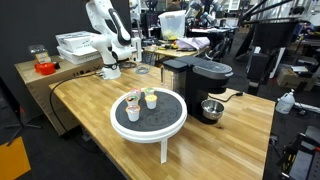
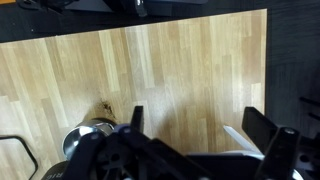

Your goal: Put one cup in the silver pot

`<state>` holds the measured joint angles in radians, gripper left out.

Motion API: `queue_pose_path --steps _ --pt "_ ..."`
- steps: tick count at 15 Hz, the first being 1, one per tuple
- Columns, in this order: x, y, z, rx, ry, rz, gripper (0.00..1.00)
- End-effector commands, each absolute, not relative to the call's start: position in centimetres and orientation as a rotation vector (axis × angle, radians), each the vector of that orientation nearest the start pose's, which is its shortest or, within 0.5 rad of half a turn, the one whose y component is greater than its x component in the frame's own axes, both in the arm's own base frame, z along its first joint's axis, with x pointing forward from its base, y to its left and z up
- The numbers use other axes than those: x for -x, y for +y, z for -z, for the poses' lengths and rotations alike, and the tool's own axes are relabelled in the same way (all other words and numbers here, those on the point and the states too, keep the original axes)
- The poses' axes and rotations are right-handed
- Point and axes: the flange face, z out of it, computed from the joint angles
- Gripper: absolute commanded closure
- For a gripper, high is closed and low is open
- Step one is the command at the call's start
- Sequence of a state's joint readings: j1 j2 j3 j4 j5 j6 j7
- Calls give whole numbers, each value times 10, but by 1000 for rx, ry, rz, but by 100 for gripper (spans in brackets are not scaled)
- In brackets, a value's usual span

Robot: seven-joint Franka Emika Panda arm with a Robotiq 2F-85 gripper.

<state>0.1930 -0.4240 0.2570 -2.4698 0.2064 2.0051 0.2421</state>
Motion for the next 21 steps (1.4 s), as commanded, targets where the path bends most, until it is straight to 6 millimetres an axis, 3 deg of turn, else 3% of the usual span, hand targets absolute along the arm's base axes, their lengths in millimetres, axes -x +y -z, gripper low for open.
queue_pose_path --steps 1,8,12,15,18,20,21 --pt "-363 191 -437 3077 -141 -110 0" --pt "-368 195 -438 3084 -179 -99 0" --pt "-393 225 -446 3044 -437 40 0" --pt "-420 261 -446 2952 -566 140 0" --pt "-453 284 -435 2897 -563 217 0" --pt "-469 288 -428 2904 -572 231 0" --pt "-456 284 -428 2911 -543 220 0"
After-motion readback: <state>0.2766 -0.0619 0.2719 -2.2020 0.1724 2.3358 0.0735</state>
